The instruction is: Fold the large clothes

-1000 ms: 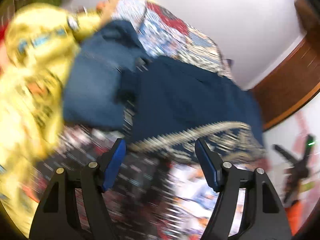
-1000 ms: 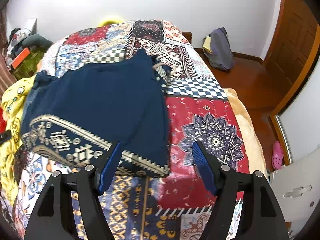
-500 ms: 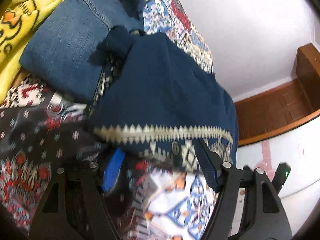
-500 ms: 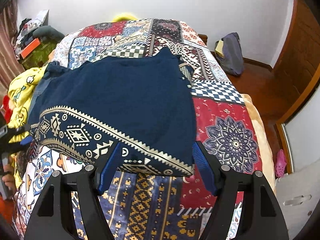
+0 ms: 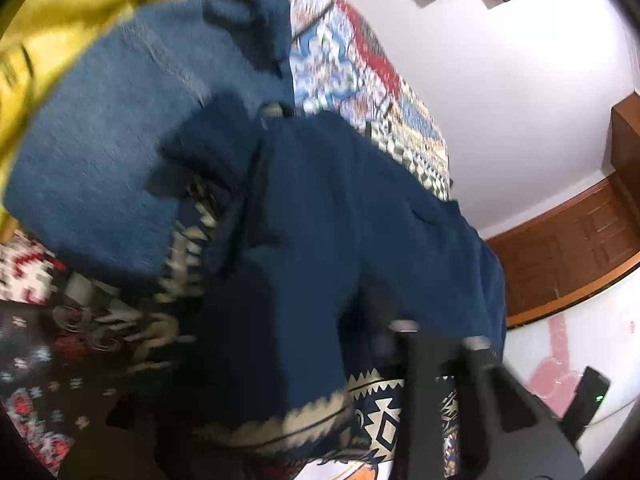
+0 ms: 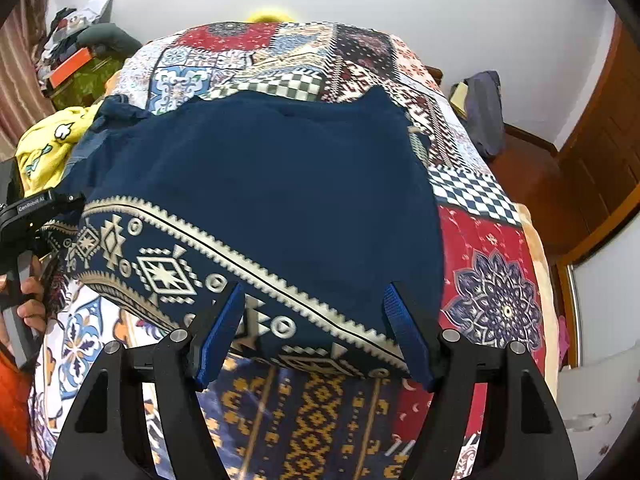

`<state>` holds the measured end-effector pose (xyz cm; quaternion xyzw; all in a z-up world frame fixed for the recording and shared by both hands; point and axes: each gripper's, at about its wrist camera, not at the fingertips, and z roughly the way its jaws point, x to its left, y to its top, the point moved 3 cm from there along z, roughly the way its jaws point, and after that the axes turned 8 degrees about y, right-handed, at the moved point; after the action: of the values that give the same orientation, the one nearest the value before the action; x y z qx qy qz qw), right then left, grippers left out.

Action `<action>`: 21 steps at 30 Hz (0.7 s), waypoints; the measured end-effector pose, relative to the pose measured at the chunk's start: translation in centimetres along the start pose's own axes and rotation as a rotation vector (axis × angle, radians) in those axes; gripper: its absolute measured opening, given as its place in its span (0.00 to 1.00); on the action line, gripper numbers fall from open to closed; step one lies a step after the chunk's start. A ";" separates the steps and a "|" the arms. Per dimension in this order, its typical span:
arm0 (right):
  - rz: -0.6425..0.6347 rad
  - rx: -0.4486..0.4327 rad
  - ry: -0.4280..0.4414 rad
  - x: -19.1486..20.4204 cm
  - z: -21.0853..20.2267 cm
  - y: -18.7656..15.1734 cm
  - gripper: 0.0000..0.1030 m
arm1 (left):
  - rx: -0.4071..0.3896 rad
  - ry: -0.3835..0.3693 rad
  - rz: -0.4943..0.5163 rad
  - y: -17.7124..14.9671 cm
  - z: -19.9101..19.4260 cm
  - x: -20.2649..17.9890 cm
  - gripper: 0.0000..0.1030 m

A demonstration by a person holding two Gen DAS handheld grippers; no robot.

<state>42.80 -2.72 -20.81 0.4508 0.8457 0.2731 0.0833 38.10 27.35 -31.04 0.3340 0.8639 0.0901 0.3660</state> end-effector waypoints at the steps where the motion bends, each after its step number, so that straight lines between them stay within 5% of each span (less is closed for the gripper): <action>1: -0.009 -0.003 0.002 0.4 -0.1 0.2 0.67 | -0.013 0.005 0.011 0.0 -0.5 -0.1 0.12; 14: -0.113 -0.054 0.143 7.7 -1.6 3.7 0.67 | -0.352 0.093 0.297 0.5 -12.9 -5.9 0.08; 21: -0.182 0.004 0.282 13.2 2.2 5.2 0.67 | -0.405 0.190 0.373 1.3 -13.7 -5.7 0.08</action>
<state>39.76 11.08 -18.52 0.3298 0.8868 0.3236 -0.0129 32.16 25.88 -17.50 0.3971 0.7824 0.3575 0.3198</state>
